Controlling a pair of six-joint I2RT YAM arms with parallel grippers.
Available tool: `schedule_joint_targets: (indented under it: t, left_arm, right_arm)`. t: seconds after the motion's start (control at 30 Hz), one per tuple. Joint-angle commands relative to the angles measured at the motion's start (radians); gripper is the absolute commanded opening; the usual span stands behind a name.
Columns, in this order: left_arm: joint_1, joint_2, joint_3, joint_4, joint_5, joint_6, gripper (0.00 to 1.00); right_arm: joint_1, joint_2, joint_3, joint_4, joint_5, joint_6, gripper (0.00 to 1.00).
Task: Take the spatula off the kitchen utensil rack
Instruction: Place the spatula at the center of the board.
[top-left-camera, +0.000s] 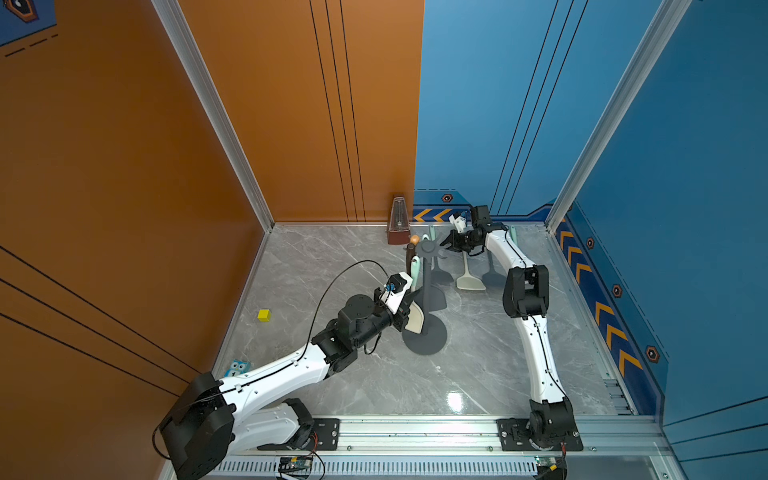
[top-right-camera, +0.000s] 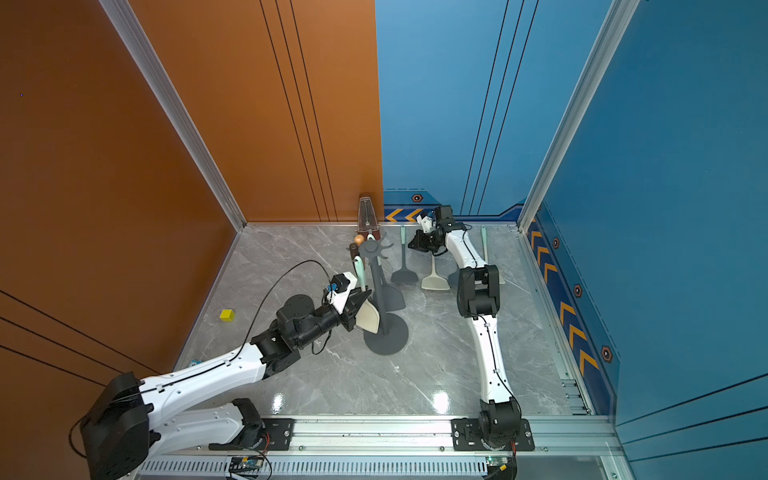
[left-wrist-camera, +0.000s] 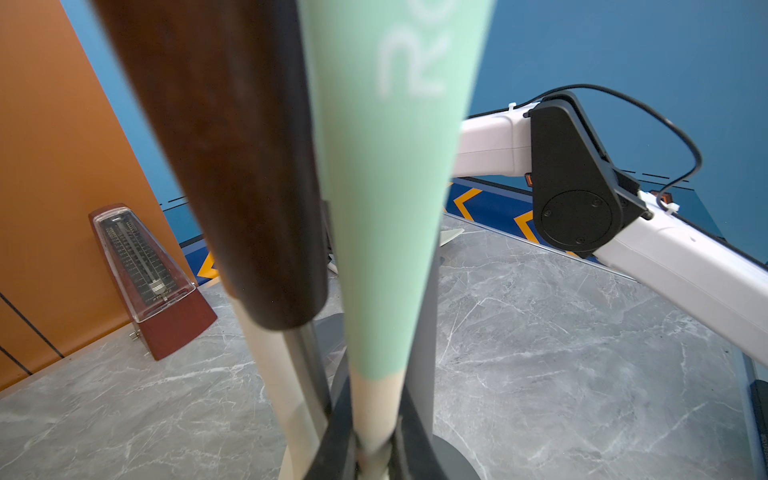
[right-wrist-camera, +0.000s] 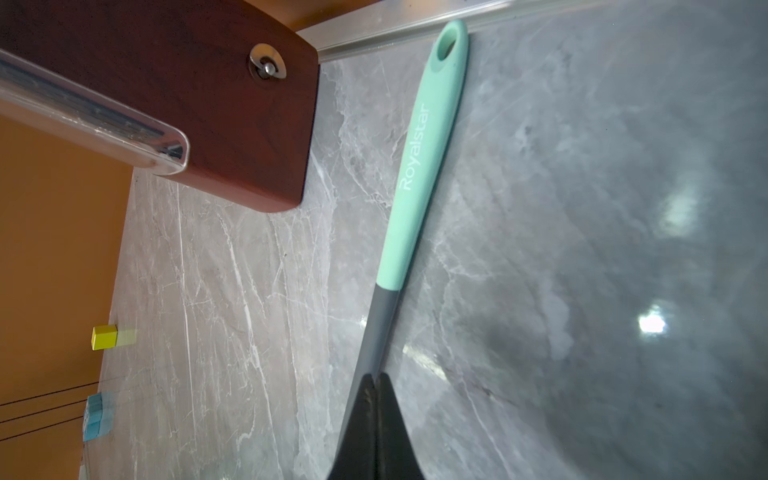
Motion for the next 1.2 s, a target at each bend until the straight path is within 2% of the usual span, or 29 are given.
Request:
schedule_joint_targets:
  t: [0.0, 0.13, 0.23, 0.37, 0.57, 0.77, 0.93, 1.17]
  left_arm:
    - [0.009, 0.008, 0.005, -0.013, -0.026, -0.010, 0.11]
    - [0.009, 0.008, 0.005, -0.013, -0.026, -0.009, 0.11]
    - [0.010, 0.005, 0.008, -0.013, -0.026, -0.012, 0.10]
    - [0.009, 0.001, 0.006, -0.013, -0.025, -0.012, 0.10]
    - [0.010, -0.004, 0.006, -0.013, -0.024, -0.012, 0.09]
    - [0.006, -0.033, -0.005, -0.012, -0.017, 0.000, 0.10]
    - [0.005, -0.081, -0.013, -0.011, -0.008, 0.034, 0.11]
    - [0.008, -0.110, 0.001, -0.012, 0.015, 0.051, 0.10]
  right_arm:
    - [0.016, -0.086, -0.015, -0.025, 0.043, -0.045, 0.00]
    - [0.036, -0.199, -0.095, -0.022, 0.111, -0.097, 0.00]
    - [0.051, -0.318, -0.214, 0.015, 0.164, -0.118, 0.00]
    - [0.055, -0.536, -0.488, 0.165, 0.204, -0.106, 0.06]
    - [0.048, -0.876, -0.909, 0.413, 0.229, -0.072, 0.22]
    - [0.047, -1.119, -1.204, 0.617, 0.150, -0.034, 0.29]
    - [0.084, -1.247, -1.363, 0.777, 0.052, -0.019, 0.33]
    - [0.190, -1.322, -1.419, 0.836, 0.054, -0.049, 0.38]
